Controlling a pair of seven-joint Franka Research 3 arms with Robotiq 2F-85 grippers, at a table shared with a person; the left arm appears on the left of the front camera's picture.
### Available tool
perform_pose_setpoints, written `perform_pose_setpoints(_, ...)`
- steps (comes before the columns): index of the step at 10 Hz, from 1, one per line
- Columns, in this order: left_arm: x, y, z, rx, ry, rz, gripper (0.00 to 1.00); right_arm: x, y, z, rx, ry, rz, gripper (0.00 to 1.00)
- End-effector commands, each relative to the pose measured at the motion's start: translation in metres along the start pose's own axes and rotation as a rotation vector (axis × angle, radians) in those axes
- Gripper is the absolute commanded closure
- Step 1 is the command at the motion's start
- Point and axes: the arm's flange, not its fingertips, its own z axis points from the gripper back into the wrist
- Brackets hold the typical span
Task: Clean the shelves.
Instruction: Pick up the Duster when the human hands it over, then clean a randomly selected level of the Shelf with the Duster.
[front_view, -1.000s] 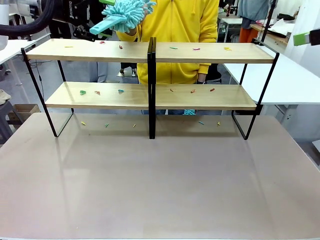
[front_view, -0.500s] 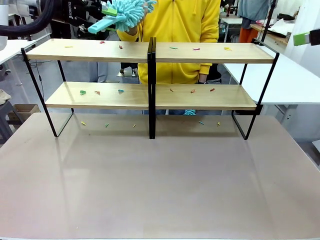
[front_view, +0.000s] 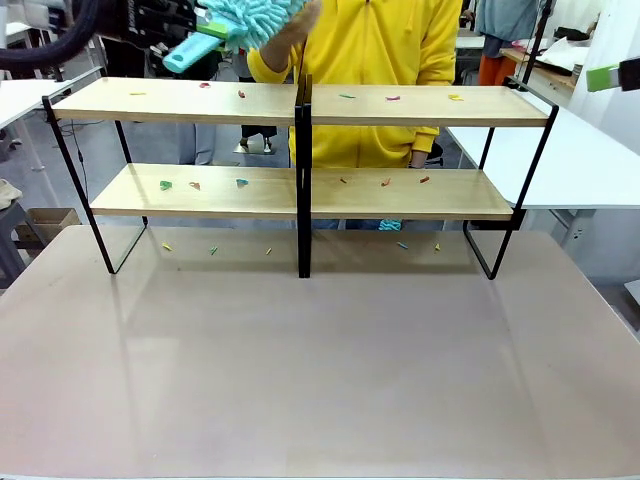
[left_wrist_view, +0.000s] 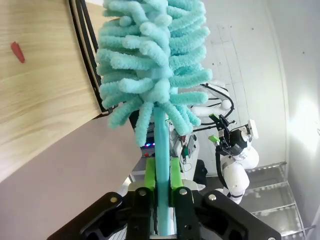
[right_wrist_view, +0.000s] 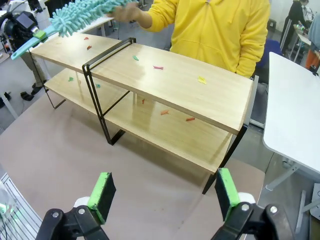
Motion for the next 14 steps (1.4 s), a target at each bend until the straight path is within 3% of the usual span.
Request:
perform_pose_setpoints(1, -0.037, -0.027, 0.06, 0.053, -0.033, -0.118, 1.0, 0.0, -0.001, -0.001, 0.007, -0.007, -0.004, 0.0)
perform_pose_setpoints(3, -0.101, -0.049, 0.181, 0.209, -0.192, -0.178, 1.0, 0.0, -0.001, -0.001, 0.007, -0.007, -0.004, 0.0)
perform_pose_setpoints(4, -0.136, -0.046, 0.241, 0.302, -0.323, -0.117, 1.0, 0.0, -0.001, -0.001, 0.007, -0.007, -0.004, 0.0)
perform_pose_setpoints(6, -0.216, -0.025, 0.348, 0.332, -0.586, 0.022, 1.0, 0.0, -0.001, -0.001, 0.007, -0.007, -0.004, 0.0)
perform_pose_setpoints(7, -0.248, -0.015, 0.376, 0.34, -0.707, 0.087, 1.0, 0.0, -0.001, -0.001, 0.007, -0.007, -0.004, 0.0)
perform_pose_setpoints(8, -0.264, -0.007, 0.386, 0.334, -0.721, 0.101, 1.0, 0.0, -0.001, -0.001, 0.007, -0.007, -0.004, 0.0)
perform_pose_setpoints(9, -0.243, -0.027, 0.374, 0.345, -0.598, 0.026, 1.0, 0.0, -0.001, -0.001, 0.007, -0.007, -0.004, 0.0)
perform_pose_setpoints(14, -0.243, -0.027, 0.374, 0.345, -0.598, 0.026, 1.0, 0.0, -0.001, -0.001, 0.007, -0.007, -0.004, 0.0)
